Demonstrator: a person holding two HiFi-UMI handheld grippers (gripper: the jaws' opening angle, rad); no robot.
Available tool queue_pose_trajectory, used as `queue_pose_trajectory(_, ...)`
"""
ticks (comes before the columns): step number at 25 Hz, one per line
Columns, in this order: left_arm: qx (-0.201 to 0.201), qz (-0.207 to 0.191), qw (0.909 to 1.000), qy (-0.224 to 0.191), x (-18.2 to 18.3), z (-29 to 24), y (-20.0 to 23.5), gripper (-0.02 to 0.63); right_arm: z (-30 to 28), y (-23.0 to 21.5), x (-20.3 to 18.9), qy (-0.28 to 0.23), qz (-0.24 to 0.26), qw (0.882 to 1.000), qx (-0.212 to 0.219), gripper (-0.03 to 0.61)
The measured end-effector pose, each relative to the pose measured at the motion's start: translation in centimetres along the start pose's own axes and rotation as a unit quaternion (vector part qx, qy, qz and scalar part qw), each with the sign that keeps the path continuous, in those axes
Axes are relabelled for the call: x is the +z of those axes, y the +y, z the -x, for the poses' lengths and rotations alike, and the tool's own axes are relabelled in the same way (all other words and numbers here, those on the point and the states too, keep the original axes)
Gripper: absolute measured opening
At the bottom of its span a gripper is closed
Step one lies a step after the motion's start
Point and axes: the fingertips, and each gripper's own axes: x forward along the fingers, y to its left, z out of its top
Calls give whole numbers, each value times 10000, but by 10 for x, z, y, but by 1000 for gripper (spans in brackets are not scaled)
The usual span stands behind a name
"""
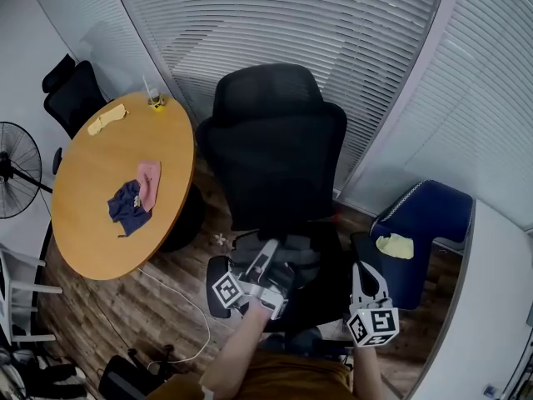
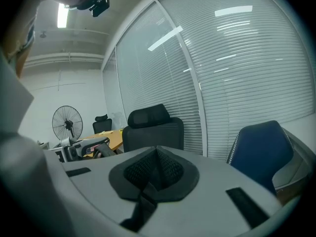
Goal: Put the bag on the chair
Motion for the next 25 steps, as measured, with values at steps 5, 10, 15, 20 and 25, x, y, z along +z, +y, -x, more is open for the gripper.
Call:
queue_pose_trajectory(5, 28, 14, 10000, -29, 4, -13, 10, 25, -21, -6, -6, 99, -59, 9998, 145, 11)
queue_pose_trajectory(10, -6, -37, 9999, 97, 8, -27, 19, 26, -38, -10, -8, 218, -95, 9993, 274, 11)
queue_pose_trajectory(15, -41, 0, 10000, -19, 16, -39, 27, 26, -48, -20, -11, 326, -120, 9990, 272, 11)
queue_pose_trajectory(20, -88, -1, 9999, -102, 26, -51, 35, 26, -55, -32, -19, 487, -196, 9984, 214, 11)
queue_pose_trajectory(25, -247, 139, 9990, -353, 37, -61, 45, 28, -64, -39, -19, 417, -602, 9972, 174, 11)
